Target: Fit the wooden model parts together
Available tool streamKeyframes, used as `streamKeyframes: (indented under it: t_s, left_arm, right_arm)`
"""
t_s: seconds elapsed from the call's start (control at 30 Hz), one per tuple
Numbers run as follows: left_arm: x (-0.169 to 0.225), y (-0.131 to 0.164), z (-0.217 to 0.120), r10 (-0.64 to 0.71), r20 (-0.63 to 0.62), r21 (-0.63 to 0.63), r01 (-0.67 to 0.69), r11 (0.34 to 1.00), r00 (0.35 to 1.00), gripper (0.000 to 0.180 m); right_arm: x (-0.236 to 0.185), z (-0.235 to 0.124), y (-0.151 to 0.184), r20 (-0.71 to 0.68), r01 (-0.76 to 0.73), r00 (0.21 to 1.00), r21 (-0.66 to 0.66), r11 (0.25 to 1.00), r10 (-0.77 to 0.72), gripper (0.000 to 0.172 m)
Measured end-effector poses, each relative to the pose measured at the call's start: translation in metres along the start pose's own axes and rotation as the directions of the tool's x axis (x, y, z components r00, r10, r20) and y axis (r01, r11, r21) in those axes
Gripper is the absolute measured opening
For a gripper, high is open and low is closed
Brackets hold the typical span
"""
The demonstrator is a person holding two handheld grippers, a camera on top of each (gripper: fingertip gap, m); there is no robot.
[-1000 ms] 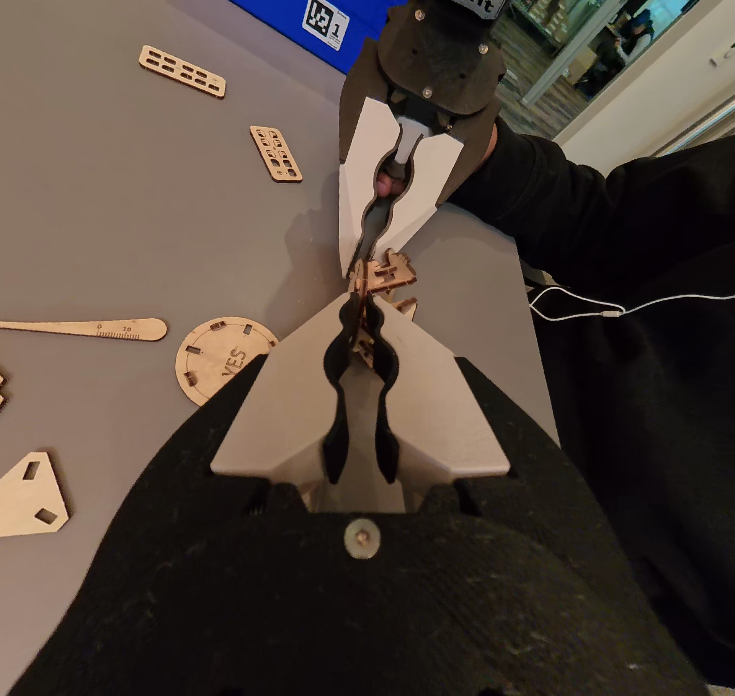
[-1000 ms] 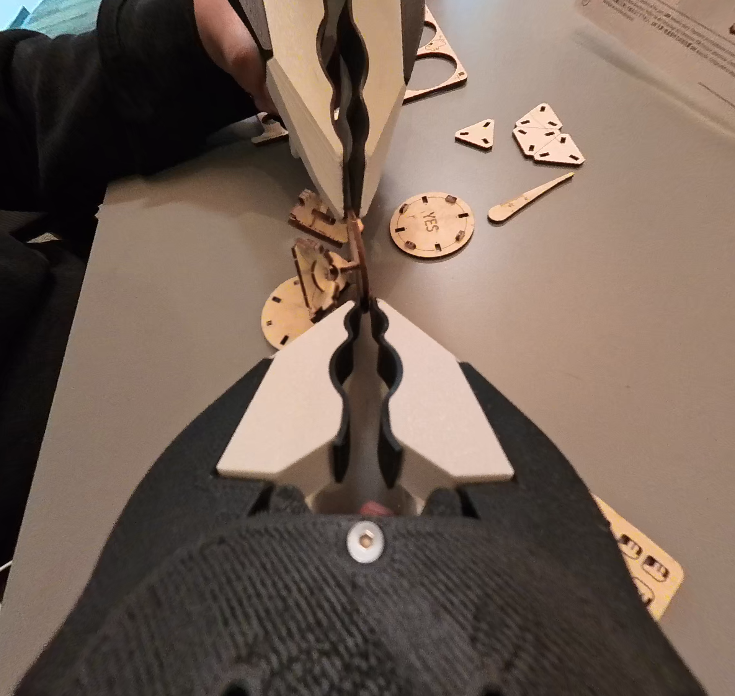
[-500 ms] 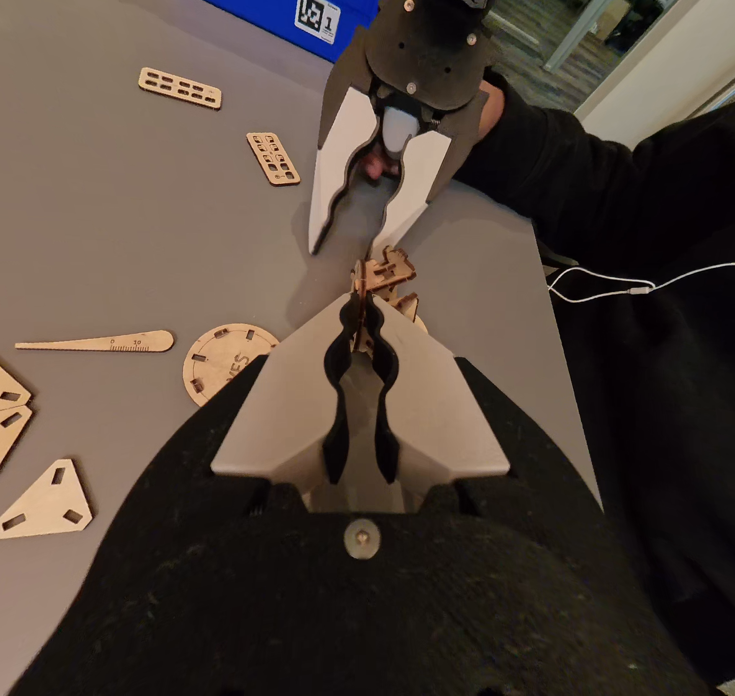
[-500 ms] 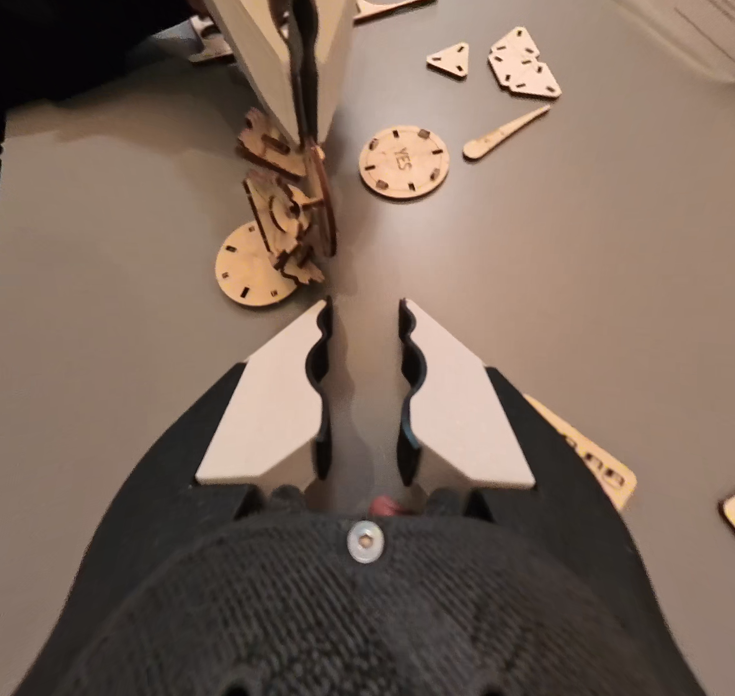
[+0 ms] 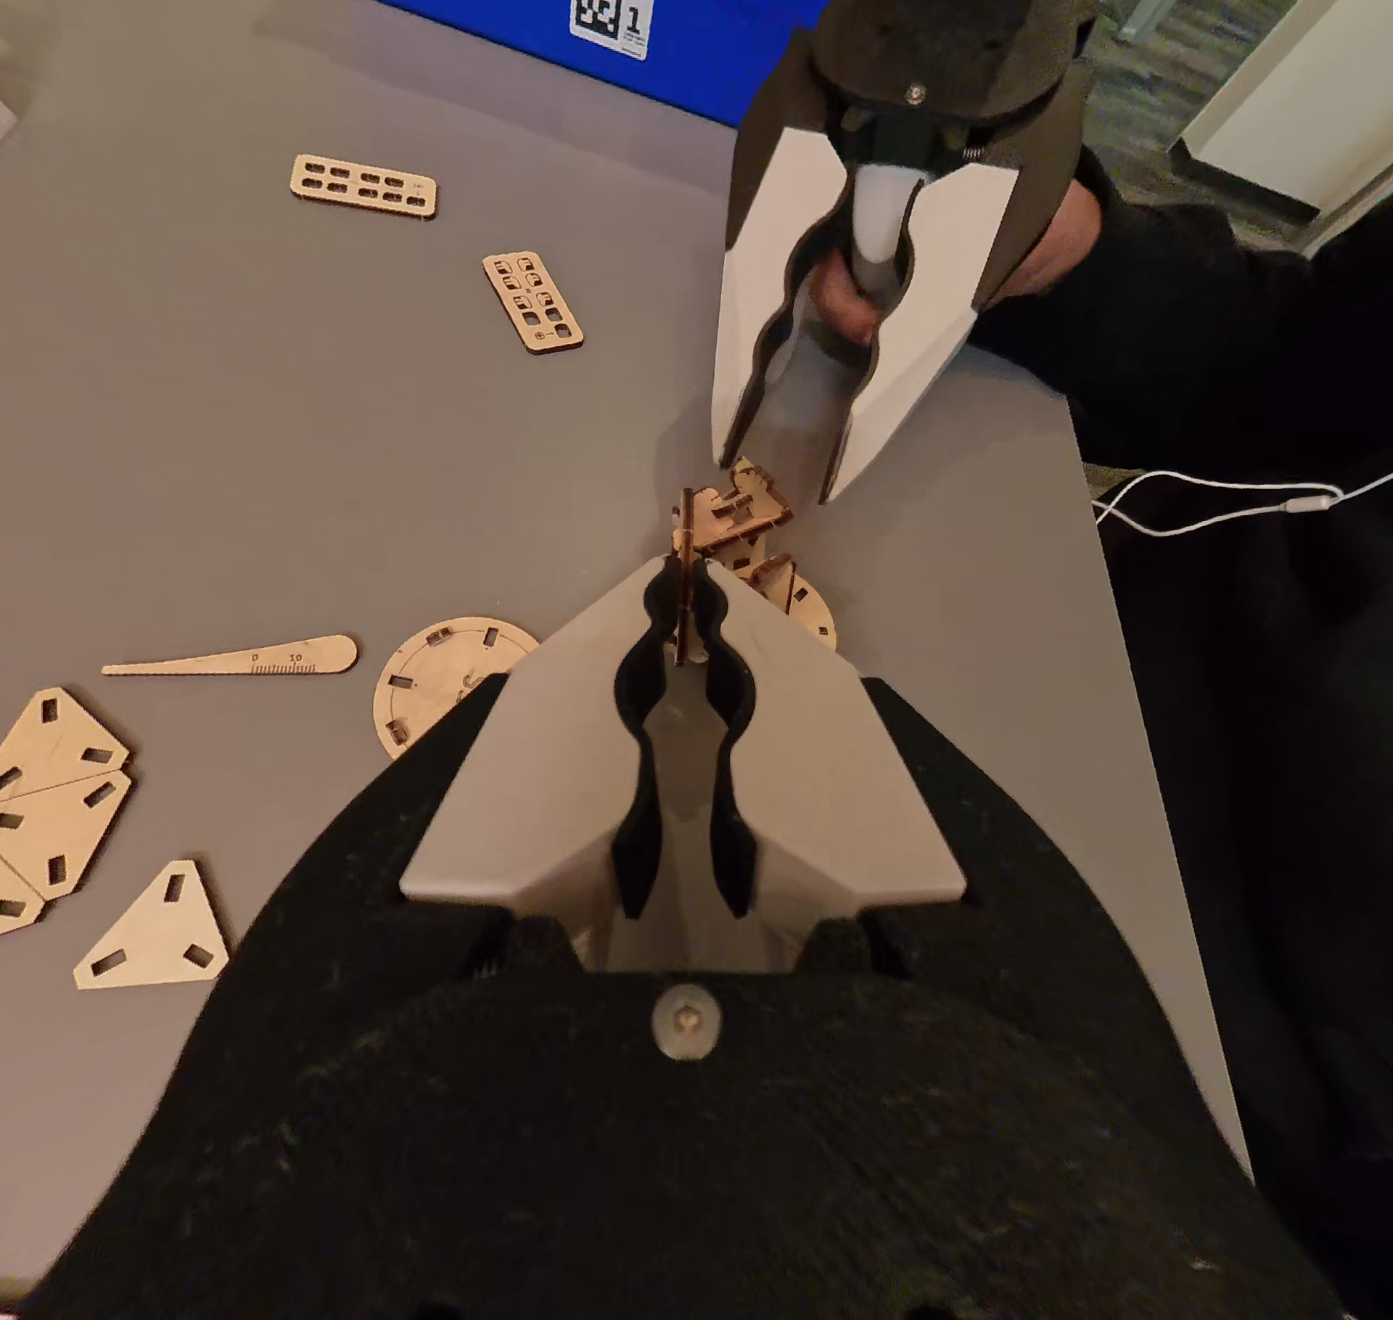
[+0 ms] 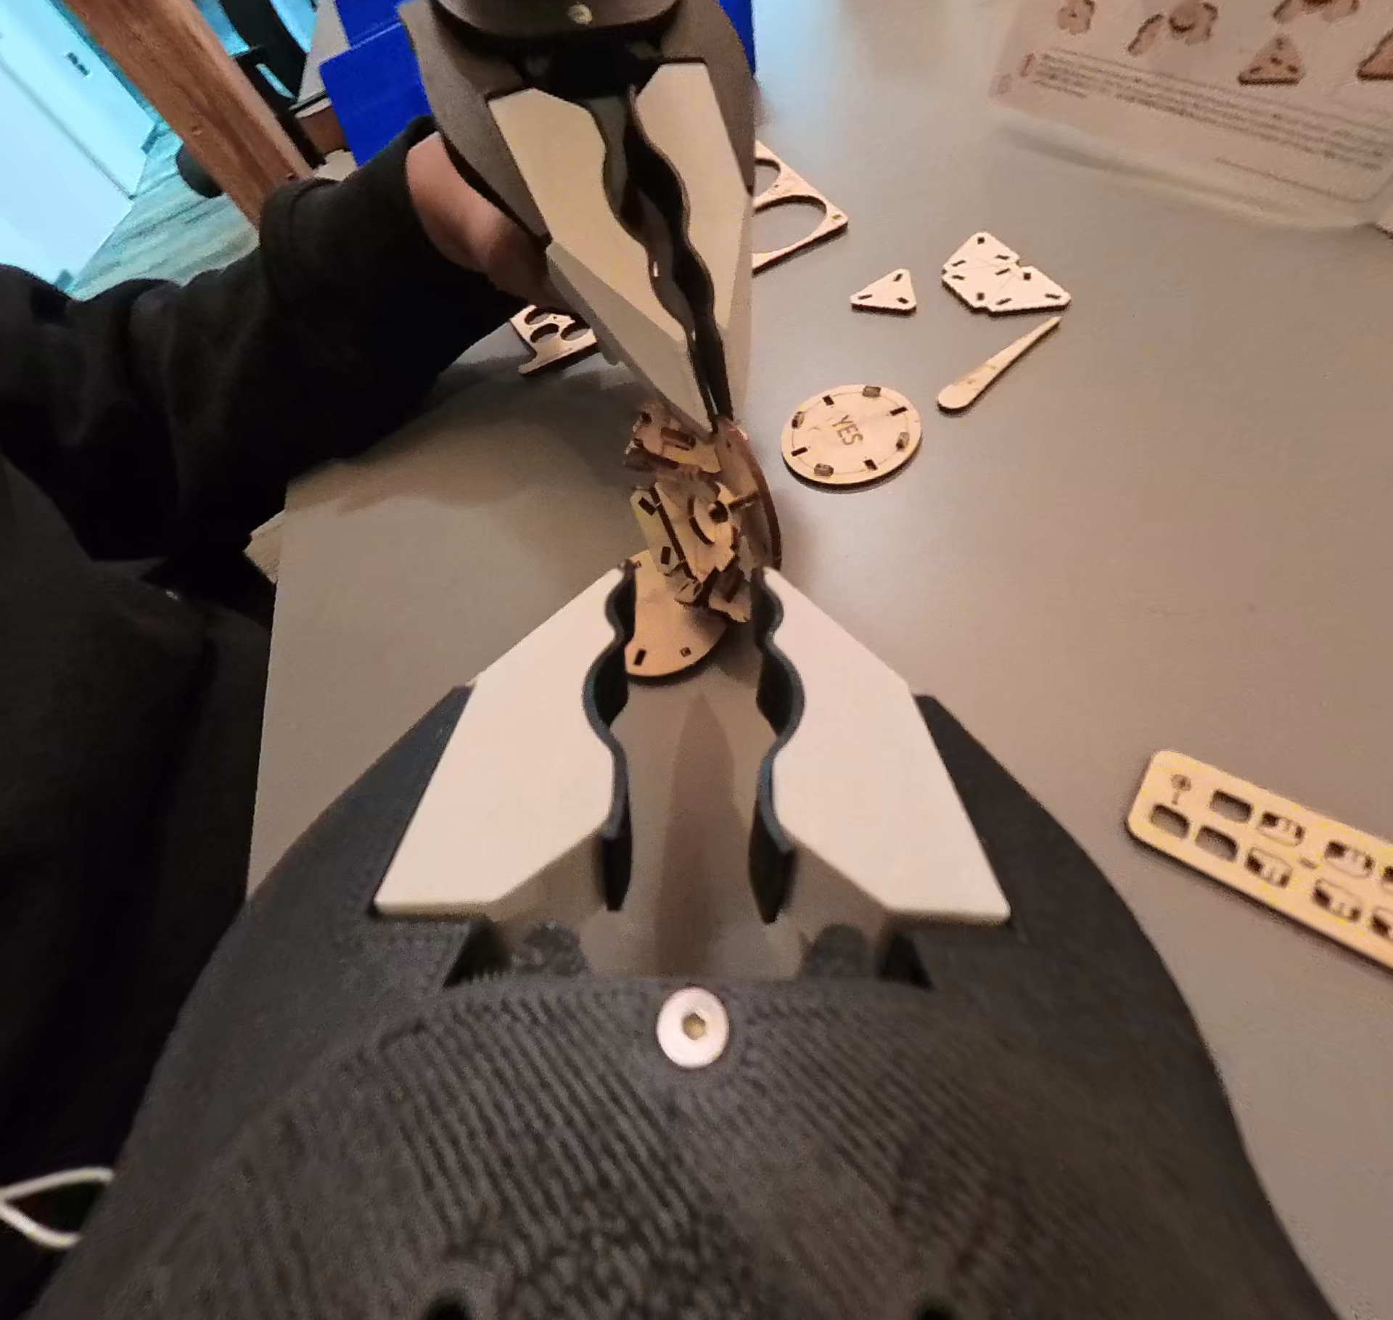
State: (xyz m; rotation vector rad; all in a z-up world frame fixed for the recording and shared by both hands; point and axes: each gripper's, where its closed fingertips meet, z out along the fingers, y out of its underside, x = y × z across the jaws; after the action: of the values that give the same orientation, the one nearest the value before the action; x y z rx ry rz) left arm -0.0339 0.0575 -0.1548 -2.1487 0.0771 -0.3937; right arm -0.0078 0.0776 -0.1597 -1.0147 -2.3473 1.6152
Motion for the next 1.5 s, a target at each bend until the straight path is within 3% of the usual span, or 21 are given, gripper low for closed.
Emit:
streamKeyframes:
  t_s: [0.4, 0.77, 1.27, 1.5]
  left_arm:
    - [0.003, -0.001, 0.000, 0.034, 0.011, -0.006, -0.034, 0.999, 0.999, 0.000]
    - [0.003, 0.000, -0.002, 0.069, 0.045, -0.032, -0.067, 0.997, 0.997, 0.000]
    - [0.009, 0.002, -0.004, 0.117, 0.045, -0.047, -0.114, 0.992, 0.992, 0.000]
    - [0.008, 0.002, -0.003, 0.138, 0.069, -0.050, -0.135, 0.990, 0.988, 0.000]
  right_arm:
    - [0.004, 0.020, 0.019, -0.093, -0.083, 0.993, -0.101, 0.991, 0.073, 0.023]
    - [0.007, 0.024, 0.018, -0.122, -0.123, 0.986, -0.093, 0.988, 0.111, 0.017]
    - [0.004, 0.024, 0.019, -0.186, -0.070, 0.981, -0.090, 0.993, 0.053, 0.016]
    - [0.005, 0.024, 0.019, -0.161, -0.136, 0.980, -0.079, 0.988, 0.122, 0.016]
